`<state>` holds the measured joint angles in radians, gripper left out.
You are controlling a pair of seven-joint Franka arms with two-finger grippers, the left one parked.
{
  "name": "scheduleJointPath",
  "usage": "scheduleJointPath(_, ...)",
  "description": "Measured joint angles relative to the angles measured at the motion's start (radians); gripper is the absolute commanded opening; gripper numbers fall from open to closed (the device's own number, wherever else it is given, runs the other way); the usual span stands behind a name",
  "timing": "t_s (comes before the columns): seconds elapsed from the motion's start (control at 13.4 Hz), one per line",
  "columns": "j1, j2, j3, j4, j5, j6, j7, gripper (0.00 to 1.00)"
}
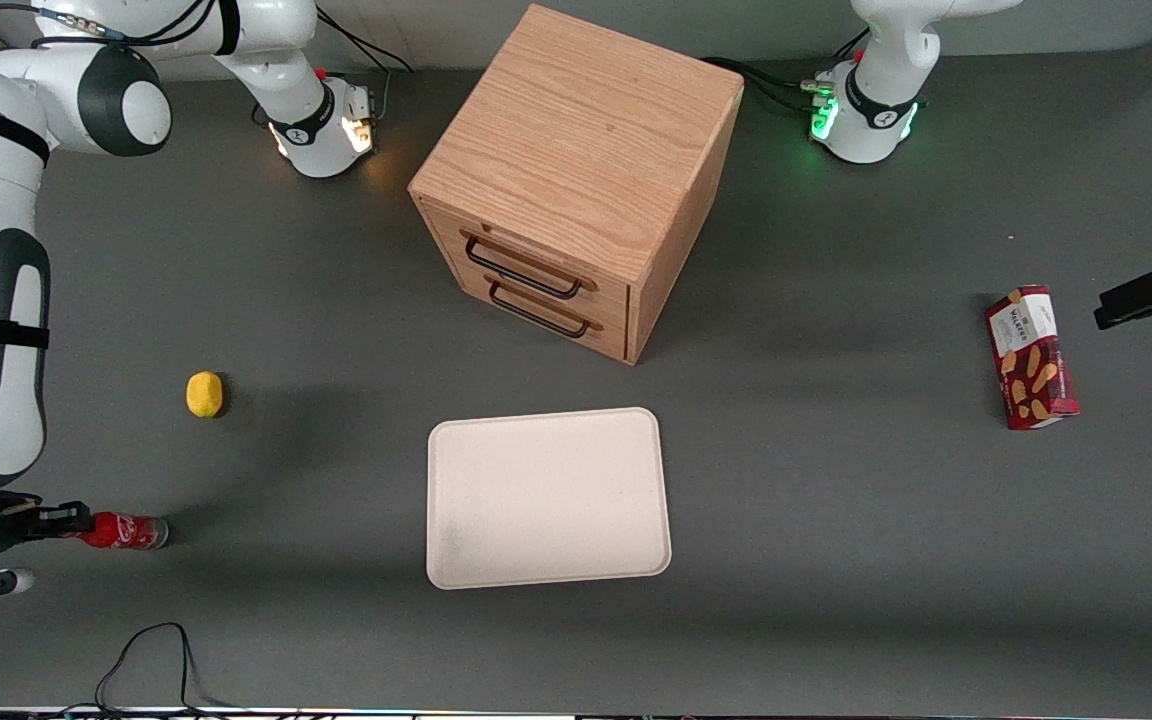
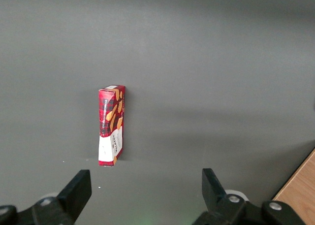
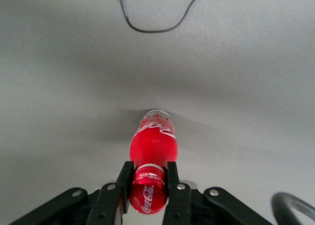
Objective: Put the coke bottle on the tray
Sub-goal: 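Close the right gripper around the bottle's body and lift it, then carry the held bottle over to the white tray's corner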
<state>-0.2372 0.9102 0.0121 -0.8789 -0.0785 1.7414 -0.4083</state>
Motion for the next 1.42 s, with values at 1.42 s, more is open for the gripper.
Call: scheduleJointPath(1.42,0.137,-0.800,0.009,-0.527,0.001,-0.360,0.273,0.00)
